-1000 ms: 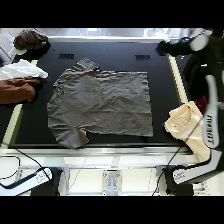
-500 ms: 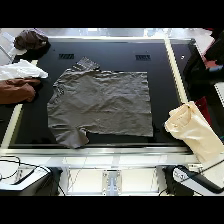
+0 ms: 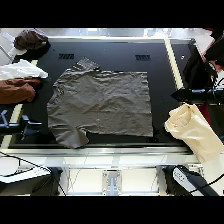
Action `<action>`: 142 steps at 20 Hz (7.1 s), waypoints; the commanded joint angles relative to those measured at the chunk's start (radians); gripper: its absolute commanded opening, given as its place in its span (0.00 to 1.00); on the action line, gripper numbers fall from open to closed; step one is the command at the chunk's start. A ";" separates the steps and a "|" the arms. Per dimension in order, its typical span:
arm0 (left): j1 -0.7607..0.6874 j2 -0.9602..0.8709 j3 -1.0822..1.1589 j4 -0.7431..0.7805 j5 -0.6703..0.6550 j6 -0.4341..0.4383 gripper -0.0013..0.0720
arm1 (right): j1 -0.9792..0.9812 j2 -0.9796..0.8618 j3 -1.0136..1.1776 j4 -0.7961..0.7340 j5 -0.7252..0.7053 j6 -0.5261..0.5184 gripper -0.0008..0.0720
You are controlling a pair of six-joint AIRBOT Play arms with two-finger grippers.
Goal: Fold the shirts.
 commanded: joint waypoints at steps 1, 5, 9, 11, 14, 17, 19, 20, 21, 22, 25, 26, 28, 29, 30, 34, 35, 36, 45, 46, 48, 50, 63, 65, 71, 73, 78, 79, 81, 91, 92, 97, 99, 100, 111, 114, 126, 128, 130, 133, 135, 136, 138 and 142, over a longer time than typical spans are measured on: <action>-0.111 -0.085 -0.016 -0.032 0.108 0.069 0.68 | -0.001 0.007 -0.023 0.037 0.010 -0.002 0.57; -0.141 -0.116 -0.016 -0.061 0.188 0.070 0.67 | -0.001 0.030 -0.023 0.040 0.062 -0.002 0.57; -0.142 -0.118 -0.016 -0.057 0.175 0.070 0.65 | -0.001 0.072 -0.023 0.040 0.058 -0.002 0.57; -0.142 -0.119 -0.016 -0.056 0.124 0.071 0.41 | -0.001 0.085 -0.023 0.037 0.060 -0.002 0.57; -0.142 -0.118 -0.016 -0.056 0.050 0.108 0.03 | -0.001 0.089 -0.026 0.000 0.072 -0.002 0.57; -0.142 -0.118 -0.016 -0.057 0.031 0.107 0.03 | -0.010 0.126 -0.134 -0.079 0.015 0.010 0.57; -0.142 -0.118 -0.016 -0.058 0.024 0.107 0.03 | -0.031 0.198 -0.343 -0.015 -0.093 0.111 0.57; -0.142 -0.118 -0.016 -0.059 0.021 0.108 0.03 | -0.033 0.238 -0.471 0.071 -0.151 0.178 0.57; -0.142 -0.118 -0.016 -0.060 0.021 0.107 0.03 | -0.033 0.264 -0.586 0.181 -0.164 0.214 0.57; -0.142 -0.118 -0.016 -0.060 0.021 0.107 0.03 | -0.033 0.270 -0.669 0.275 -0.145 0.212 0.57; -0.142 -0.118 -0.016 -0.060 0.020 0.107 0.03 | -0.032 0.260 -0.792 0.353 -0.067 0.214 0.57; -0.142 -0.118 -0.016 -0.060 0.020 0.107 0.03 | -0.032 0.261 -0.802 0.352 -0.042 0.216 0.58; -0.142 -0.118 -0.016 -0.060 0.021 0.107 0.03 | -0.032 0.260 -0.803 0.342 -0.021 0.236 0.58; -0.142 -0.118 -0.016 -0.060 0.021 0.107 0.03 | -0.032 0.260 -0.803 0.335 -0.027 0.251 0.58; -0.142 -0.118 -0.016 -0.060 0.021 0.107 0.03 | -0.032 0.260 -0.803 0.323 -0.034 0.267 0.58; -0.142 -0.118 -0.016 -0.060 0.021 0.107 0.03 | -0.031 0.245 -0.812 0.272 -0.066 0.292 0.57; -0.142 -0.118 -0.016 -0.060 0.021 0.107 0.03 | -0.021 0.218 -0.822 0.271 -0.091 0.291 0.57; -0.142 -0.118 -0.016 -0.060 0.020 0.107 0.03 | -0.004 0.183 -0.827 0.272 -0.127 0.289 0.57; -0.142 -0.118 -0.016 -0.060 0.014 0.107 0.03 | 0.076 -0.032 -0.826 0.377 -0.370 0.264 0.57; -0.142 -0.118 -0.016 -0.060 0.014 0.107 0.03 | 0.084 -0.043 -0.826 0.393 -0.393 0.262 0.51; -0.142 -0.118 -0.016 -0.060 0.013 0.107 0.03 | 0.105 -0.053 -0.814 0.407 -0.422 0.261 0.27; -0.142 -0.115 -0.015 -0.074 0.011 0.107 0.03 | 0.112 -0.051 -0.781 0.417 -0.438 0.256 0.03; -0.107 0.460 0.381 -0.764 -0.084 0.159 0.03 | 0.112 0.317 0.032 0.230 -0.069 0.003 0.02; -0.074 0.574 0.495 -0.766 0.003 0.160 0.03 | 0.112 0.377 0.198 0.212 -0.068 0.002 0.02; 0.060 0.757 0.801 -0.469 0.228 0.124 0.02 | 0.110 0.391 0.640 0.057 -0.069 0.000 0.02; 0.042 0.722 0.894 -0.394 0.221 0.091 0.02 | 0.110 0.374 0.711 0.026 -0.069 0.000 0.02; -0.068 0.541 0.986 -0.387 0.022 0.055 0.03 | 0.110 0.262 0.746 -0.007 0.019 0.007 0.02; -0.104 0.484 0.986 -0.370 -0.040 0.019 0.03 | 0.110 0.208 0.746 -0.006 0.084 0.019 0.02; -0.229 0.348 0.985 -0.287 -0.146 -0.022 0.02 | 0.110 0.080 0.745 -0.006 0.195 0.033 0.02; -0.647 -0.370 0.972 0.356 0.191 -0.216 0.03 | 0.195 -0.517 0.383 0.003 -0.177 0.029 0.02; -0.648 -0.404 0.972 0.356 0.232 -0.221 0.03 | 0.213 -0.564 0.397 0.003 -0.238 0.029 0.02; -0.648 -0.435 0.972 0.357 0.266 -0.208 0.03 | 0.262 -0.694 0.573 0.001 -0.337 0.056 0.02; -0.647 -0.431 0.972 0.379 0.189 -0.181 0.03 | 0.262 -0.691 0.608 0.002 -0.283 0.056 0.02; -0.647 -0.431 0.971 0.416 0.146 -0.180 0.03 | 0.262 -0.689 0.615 0.001 -0.227 0.056 0.02; -0.724 -0.383 0.846 0.549 -0.006 -0.159 0.03 | 0.431 -0.656 0.365 -0.348 -0.134 0.218 0.02; -0.724 -0.384 0.775 0.639 -0.008 -0.210 0.03 | 0.431 -0.661 0.353 -0.344 -0.150 0.222 0.02; -0.727 -0.360 0.721 0.600 -0.013 -0.223 0.80 | 0.431 -0.705 0.372 -0.273 -0.111 0.246 0.36; -0.727 -0.284 0.721 0.568 -0.013 -0.212 0.80 | 0.431 -0.692 0.420 -0.298 0.025 0.230 0.36; -0.720 -0.153 0.720 0.564 -0.010 -0.190 0.80 | 0.428 -0.634 0.438 -0.428 0.158 0.225 0.36; -0.660 0.114 0.639 0.565 0.059 -0.187 0.80 | 0.428 -0.537 0.435 -0.633 0.324 0.225 0.36; -0.563 0.309 0.486 0.565 0.079 -0.280 0.80 | 0.428 -0.481 0.434 -0.641 0.299 0.225 0.36; -0.502 0.399 0.388 0.565 0.079 -0.355 0.80 | 0.428 -0.455 0.434 -0.605 0.256 0.227 0.36; -0.391 0.550 0.193 0.563 0.082 -0.474 0.79 | 0.429 -0.415 0.434 -0.514 0.169 0.227 0.36; -0.181 0.629 -0.078 0.383 -0.117 -0.424 0.78 | 0.429 -0.386 0.437 -0.387 0.076 0.186 0.36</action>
